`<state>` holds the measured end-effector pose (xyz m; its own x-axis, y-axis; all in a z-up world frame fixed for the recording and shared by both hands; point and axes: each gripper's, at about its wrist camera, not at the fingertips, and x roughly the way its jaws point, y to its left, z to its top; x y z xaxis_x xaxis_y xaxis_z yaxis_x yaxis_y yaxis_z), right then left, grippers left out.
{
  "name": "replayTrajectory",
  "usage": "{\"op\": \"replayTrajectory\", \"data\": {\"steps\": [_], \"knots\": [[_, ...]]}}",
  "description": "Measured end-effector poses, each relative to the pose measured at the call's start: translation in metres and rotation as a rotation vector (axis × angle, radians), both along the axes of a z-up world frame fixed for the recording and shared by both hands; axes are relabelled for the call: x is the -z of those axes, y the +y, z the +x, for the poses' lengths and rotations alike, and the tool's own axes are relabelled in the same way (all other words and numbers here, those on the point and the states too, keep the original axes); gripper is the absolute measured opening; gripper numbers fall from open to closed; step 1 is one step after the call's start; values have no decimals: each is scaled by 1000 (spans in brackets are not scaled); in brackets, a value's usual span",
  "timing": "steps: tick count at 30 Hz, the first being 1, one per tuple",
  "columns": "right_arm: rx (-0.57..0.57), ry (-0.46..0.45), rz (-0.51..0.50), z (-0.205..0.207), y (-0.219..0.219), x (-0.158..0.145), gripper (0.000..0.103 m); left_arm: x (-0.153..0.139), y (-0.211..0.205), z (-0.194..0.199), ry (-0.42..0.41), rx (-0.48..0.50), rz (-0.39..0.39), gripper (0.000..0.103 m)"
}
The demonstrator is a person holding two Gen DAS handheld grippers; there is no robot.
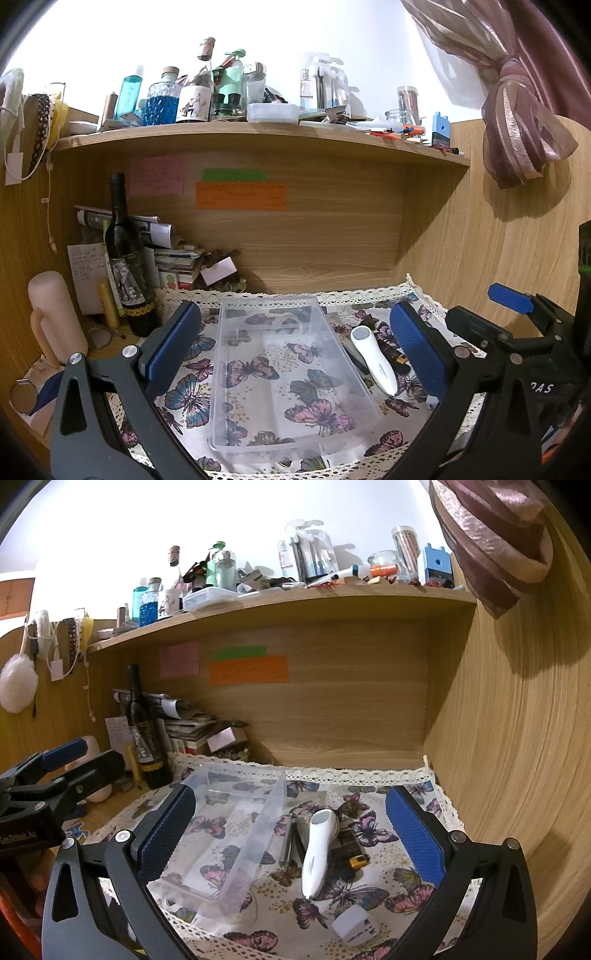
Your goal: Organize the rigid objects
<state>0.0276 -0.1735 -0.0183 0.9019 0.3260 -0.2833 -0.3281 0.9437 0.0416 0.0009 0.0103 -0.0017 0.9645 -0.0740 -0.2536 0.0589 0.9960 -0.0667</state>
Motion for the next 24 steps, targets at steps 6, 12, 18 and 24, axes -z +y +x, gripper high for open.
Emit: {"op": "replayTrajectory", "data": {"steps": [6, 12, 18, 24], "knots": [[11, 10, 2, 5, -2, 5, 103, 6, 4, 9, 30, 15, -4, 91], [37, 41, -20, 11, -9, 11, 83, 18, 26, 29, 105, -28, 5, 69], [73, 91, -70, 15, -23, 24, 76, 40, 49, 62, 288, -23, 10, 41], [98, 206, -114, 24, -36, 49, 66, 65, 65, 87, 443, -15, 2, 27]]}}
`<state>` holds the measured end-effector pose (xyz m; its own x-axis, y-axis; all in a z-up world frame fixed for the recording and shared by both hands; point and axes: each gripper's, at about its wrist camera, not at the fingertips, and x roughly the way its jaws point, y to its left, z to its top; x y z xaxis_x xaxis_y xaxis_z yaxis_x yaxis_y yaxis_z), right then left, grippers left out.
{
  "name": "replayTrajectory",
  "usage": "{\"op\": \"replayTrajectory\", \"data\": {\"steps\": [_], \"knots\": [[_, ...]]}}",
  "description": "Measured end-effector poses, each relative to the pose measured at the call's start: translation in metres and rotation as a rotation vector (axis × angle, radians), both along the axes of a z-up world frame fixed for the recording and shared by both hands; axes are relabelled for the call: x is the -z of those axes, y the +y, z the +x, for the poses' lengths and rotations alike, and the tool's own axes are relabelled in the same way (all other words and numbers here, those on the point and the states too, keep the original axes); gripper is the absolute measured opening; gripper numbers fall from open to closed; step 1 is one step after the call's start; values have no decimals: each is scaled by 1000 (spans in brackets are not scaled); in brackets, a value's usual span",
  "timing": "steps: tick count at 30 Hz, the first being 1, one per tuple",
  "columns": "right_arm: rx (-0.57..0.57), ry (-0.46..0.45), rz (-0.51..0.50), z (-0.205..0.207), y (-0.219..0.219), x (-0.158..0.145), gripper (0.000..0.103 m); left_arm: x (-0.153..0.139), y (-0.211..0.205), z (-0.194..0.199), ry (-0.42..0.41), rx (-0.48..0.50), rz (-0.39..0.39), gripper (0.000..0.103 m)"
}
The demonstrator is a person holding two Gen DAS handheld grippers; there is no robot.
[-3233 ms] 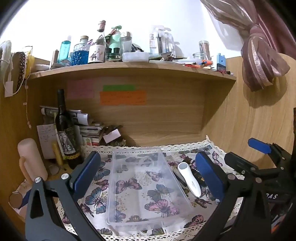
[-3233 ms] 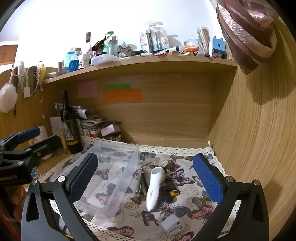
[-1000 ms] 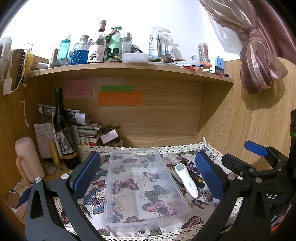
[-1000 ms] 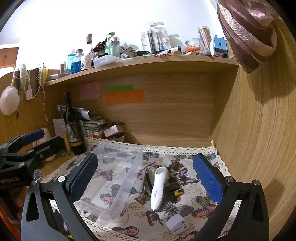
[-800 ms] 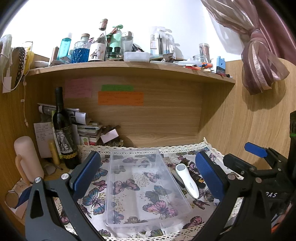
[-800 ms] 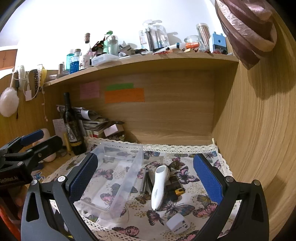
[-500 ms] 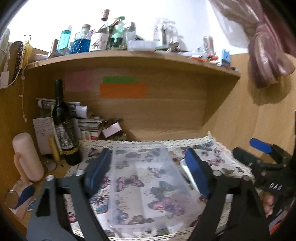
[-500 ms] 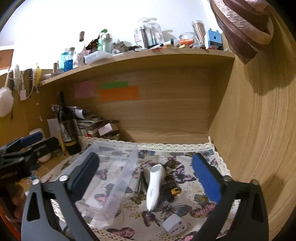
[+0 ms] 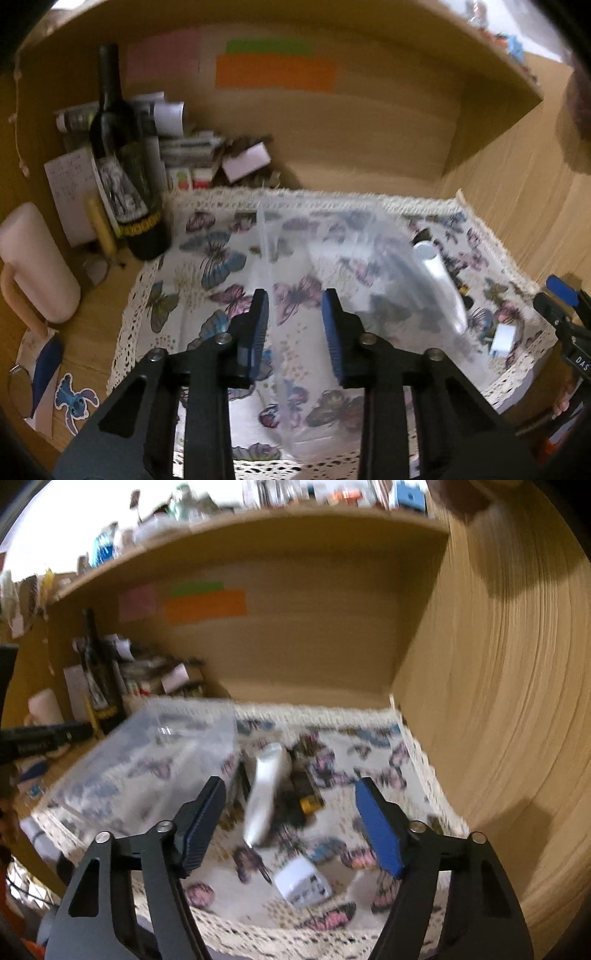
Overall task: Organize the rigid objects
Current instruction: 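Grasp the clear plastic box wall with the left gripper while the right gripper reaches toward the white plug adapter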
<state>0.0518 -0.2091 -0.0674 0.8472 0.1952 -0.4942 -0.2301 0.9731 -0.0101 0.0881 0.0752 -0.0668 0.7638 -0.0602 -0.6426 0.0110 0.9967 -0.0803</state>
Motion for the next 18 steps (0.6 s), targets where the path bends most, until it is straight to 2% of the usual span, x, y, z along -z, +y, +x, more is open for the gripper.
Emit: {"op": "replayTrajectory", "data": {"steps": [3, 10, 12, 18], "knots": [[17, 63, -8, 3, -7, 17, 65, 10, 7, 9, 53, -10, 13, 23], [63, 163, -6, 4, -19, 46, 65, 26, 15, 22, 170, 23, -28, 13], [79, 186, 2, 4, -26, 51, 65, 29, 11, 24, 191, 41, -30, 9], [91, 246, 26, 12, -25, 63, 65, 31, 10, 26, 194, 51, -24, 9]]}}
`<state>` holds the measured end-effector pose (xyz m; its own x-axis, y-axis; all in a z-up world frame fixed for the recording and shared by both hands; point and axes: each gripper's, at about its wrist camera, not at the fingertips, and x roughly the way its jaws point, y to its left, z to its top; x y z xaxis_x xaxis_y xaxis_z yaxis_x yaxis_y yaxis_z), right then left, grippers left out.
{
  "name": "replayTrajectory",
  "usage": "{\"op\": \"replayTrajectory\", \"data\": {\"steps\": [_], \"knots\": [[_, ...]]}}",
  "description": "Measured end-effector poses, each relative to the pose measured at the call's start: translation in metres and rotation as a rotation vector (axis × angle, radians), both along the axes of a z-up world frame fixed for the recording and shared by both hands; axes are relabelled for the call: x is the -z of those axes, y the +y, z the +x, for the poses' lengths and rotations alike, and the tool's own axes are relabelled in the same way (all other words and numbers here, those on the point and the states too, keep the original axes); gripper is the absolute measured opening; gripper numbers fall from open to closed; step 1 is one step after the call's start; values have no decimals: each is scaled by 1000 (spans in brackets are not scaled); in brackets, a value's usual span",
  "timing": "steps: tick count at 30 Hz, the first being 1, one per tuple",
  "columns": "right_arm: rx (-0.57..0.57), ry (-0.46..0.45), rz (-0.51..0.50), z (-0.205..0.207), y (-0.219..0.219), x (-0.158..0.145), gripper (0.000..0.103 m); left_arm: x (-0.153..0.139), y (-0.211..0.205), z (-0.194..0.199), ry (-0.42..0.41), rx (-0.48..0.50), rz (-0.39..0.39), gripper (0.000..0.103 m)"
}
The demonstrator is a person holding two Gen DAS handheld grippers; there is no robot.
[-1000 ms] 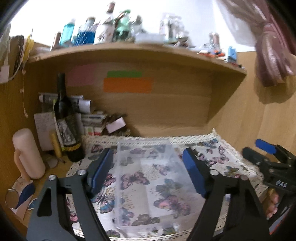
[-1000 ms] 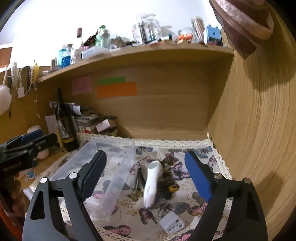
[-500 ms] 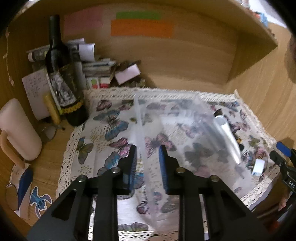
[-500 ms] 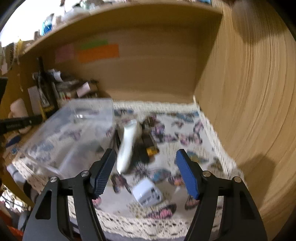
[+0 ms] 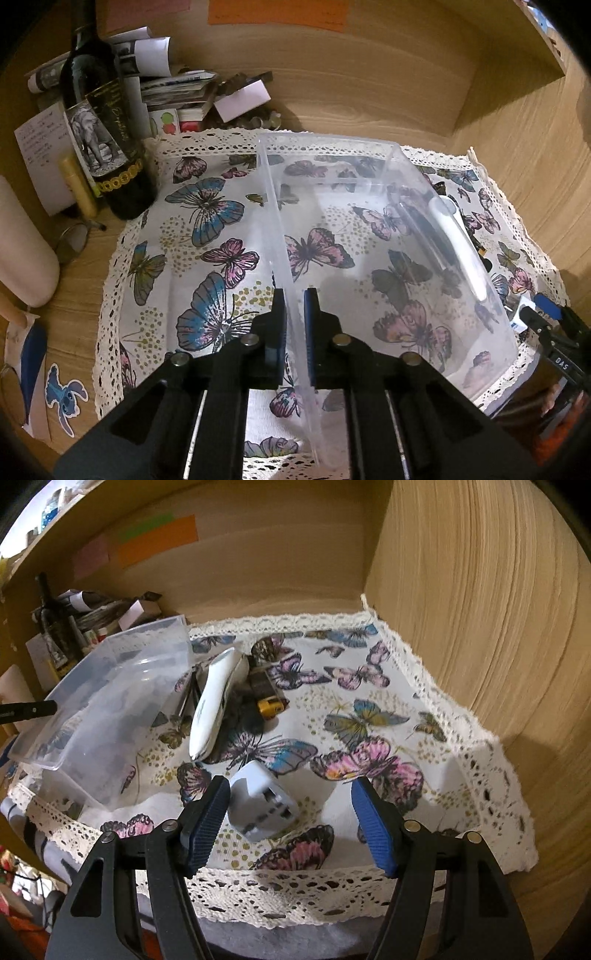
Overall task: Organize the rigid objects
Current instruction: 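Grasp the clear plastic box wall with the left gripper while the right gripper reaches toward the white plug adapter, then close the right gripper on the white plug adapter and lift it, then carry the adapter over the clear box and open the right gripper inside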
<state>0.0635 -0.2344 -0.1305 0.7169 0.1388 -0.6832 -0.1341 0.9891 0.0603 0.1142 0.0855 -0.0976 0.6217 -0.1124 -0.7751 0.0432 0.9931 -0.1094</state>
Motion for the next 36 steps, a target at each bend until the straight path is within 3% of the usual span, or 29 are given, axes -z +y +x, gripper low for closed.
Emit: {"op": "replayTrajectory", "data": {"steps": [4, 6, 10, 16, 29, 36], "knots": [[-44, 29, 9, 6, 9, 4, 61, 0, 0, 0, 1, 2, -2, 9], [-63, 55, -2, 10, 14, 8, 44, 1, 1, 0, 3, 5, -9, 9], [-62, 60, -13, 15, 18, 10, 43, 1, 1, 0, 1, 9, -12, 9], [-81, 0, -15, 22, 27, -16, 42, 1, 2, 0, -5, 12, -13, 9], [-259, -183, -59, 51, 97, -83, 42, 1, 1, 1, -2, 16, -12, 9], [-350, -174, -60, 74, 139, -88, 42, 2, -1, -1, -20, 22, 11, 10]]}}
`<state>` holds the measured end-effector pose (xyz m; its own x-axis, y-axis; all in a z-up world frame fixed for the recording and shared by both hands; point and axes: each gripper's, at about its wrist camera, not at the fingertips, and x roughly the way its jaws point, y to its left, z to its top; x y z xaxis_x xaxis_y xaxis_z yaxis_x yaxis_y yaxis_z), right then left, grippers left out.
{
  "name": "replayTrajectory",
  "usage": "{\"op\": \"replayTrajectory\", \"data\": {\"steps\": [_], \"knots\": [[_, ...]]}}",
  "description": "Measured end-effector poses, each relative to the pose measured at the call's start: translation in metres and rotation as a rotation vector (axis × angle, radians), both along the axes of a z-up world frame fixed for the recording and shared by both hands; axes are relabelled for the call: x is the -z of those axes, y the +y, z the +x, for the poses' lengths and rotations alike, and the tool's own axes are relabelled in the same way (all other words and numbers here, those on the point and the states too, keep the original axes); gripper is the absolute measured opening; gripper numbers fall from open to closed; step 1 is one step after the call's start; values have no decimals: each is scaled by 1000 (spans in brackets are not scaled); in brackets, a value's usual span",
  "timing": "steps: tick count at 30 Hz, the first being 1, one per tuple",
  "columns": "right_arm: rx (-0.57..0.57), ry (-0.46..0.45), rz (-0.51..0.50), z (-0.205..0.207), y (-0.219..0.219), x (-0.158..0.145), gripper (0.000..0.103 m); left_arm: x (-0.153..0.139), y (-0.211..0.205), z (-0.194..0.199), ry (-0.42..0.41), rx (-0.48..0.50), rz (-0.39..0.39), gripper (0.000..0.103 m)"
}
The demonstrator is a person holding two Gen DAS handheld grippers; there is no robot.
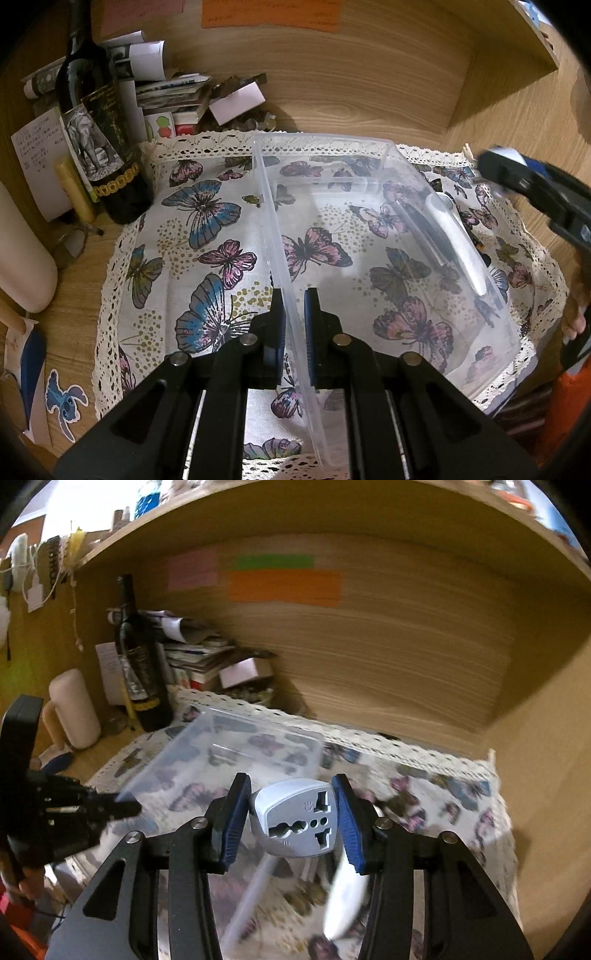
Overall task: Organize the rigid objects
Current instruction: 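Carry the adapter over the clear box and open the right gripper inside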
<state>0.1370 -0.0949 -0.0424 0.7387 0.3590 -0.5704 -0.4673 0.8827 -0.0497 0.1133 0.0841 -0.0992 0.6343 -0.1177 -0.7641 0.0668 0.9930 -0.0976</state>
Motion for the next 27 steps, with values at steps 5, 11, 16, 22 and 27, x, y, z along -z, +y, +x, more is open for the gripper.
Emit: {"op": "replayTrajectory", "data": {"steps": [5, 11, 16, 22, 27], "knots": [[-55, 37, -19, 20, 28, 2, 42, 0, 2, 0, -3, -1, -16, 10], [-101, 96, -59, 46, 53, 12, 42, 0, 2, -1, -5, 5, -15, 10], [-129, 153, -98, 65, 72, 26, 42, 1, 0, -1, -1, 12, -17, 10], [-170, 241, -140, 80, 87, 46, 42, 2, 2, 0, 7, 15, -30, 10], [-166, 262, -133, 82, 87, 44, 42, 2, 2, 0, 7, 16, -32, 10]]}}
